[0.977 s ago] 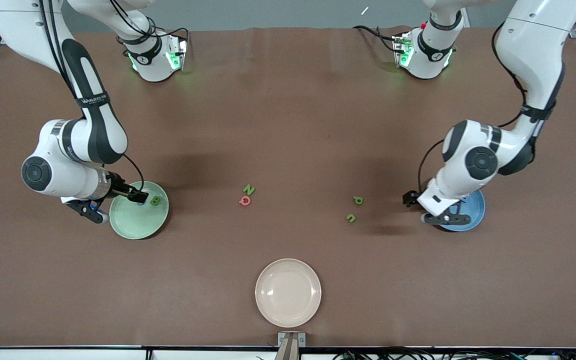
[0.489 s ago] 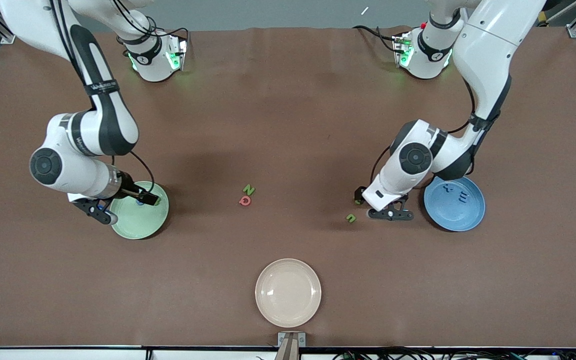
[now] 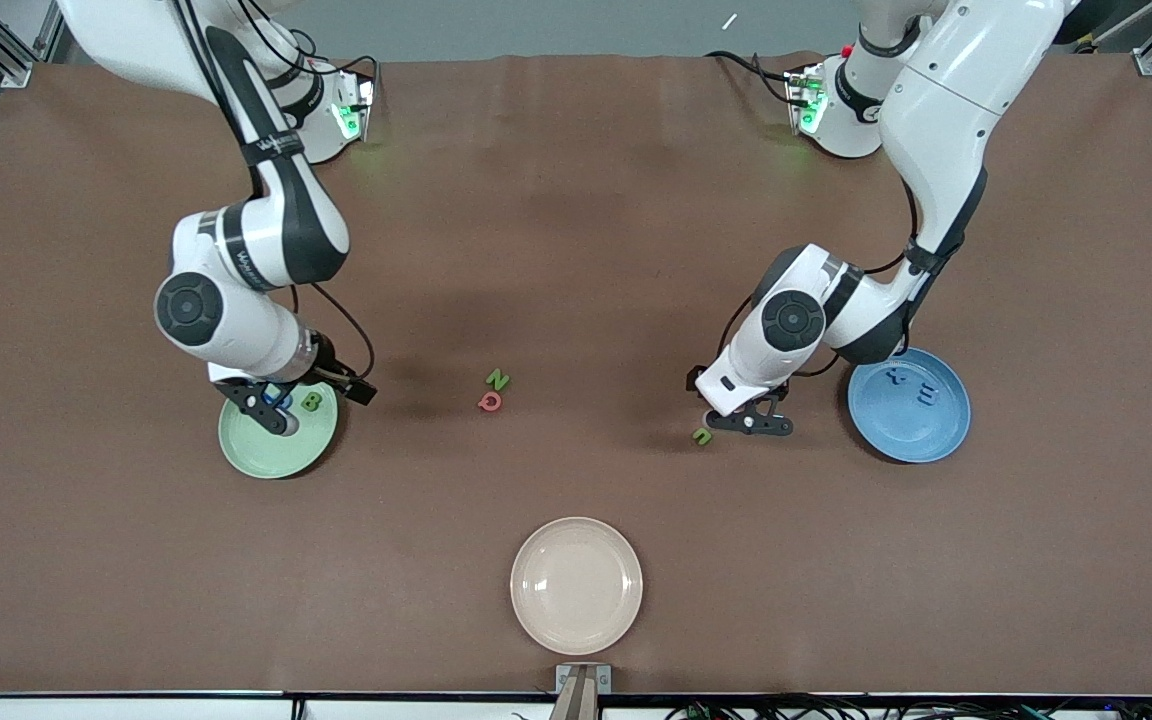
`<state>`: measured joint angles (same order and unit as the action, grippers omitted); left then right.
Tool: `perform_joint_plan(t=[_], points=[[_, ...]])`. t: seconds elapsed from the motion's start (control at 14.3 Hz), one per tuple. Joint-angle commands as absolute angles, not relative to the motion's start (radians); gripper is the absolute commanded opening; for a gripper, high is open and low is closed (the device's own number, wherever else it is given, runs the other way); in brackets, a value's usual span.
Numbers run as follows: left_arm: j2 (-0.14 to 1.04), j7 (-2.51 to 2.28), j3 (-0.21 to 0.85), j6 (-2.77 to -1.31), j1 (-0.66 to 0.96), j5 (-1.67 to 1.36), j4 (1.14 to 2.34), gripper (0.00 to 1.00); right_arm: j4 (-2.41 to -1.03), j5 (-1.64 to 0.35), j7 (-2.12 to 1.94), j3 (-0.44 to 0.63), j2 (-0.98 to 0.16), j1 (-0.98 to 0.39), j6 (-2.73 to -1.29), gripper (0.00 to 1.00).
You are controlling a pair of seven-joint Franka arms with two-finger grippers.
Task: Sort upper and lower case letters into plates
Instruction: 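Grasp the pink Q with the right gripper while the left gripper grasps p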
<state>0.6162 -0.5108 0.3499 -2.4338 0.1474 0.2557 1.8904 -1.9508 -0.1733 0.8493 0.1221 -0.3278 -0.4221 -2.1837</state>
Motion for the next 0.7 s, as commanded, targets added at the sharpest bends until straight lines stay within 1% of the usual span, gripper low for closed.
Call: perform_joint_plan(t=[0.0,0.14,0.28,0.35,0.42,0.56,0.63], points=[[0.641,-0.537,0.347,-2.445,0.158,0.293,1.865,0.94,-1.970,-0.167,0.905,0.126,-0.350,-0.465,-2.221,1.00],[0.653,-0.554,0.345,-2.464,0.164,0.313,1.861,0.89,-1.968,-0.169,0.905,0.126,-0.376,-0.495,-2.229,1.00],[0.675,-0.567,0.347,-2.482,0.164,0.336,1.853,0.83,-1.968,-0.178,0.922,0.124,-0.390,-0.553,-2.299,1.00],[0.676,-0.574,0.347,-2.482,0.164,0.340,1.853,0.79,-1.968,-0.184,0.949,0.124,-0.397,-0.572,-2.324,1.00],[0.678,-0.574,0.347,-2.482,0.164,0.341,1.853,0.72,-1.967,-0.190,0.972,0.124,-0.416,-0.587,-2.354,1.00],[0.678,-0.575,0.347,-2.482,0.164,0.341,1.855,0.56,-1.964,-0.215,0.999,0.124,-0.463,-0.615,-2.446,1.00],[0.678,-0.575,0.345,-2.482,0.164,0.341,1.855,0.49,-1.954,-0.227,1.015,0.124,-0.489,-0.618,-2.477,1.00]])
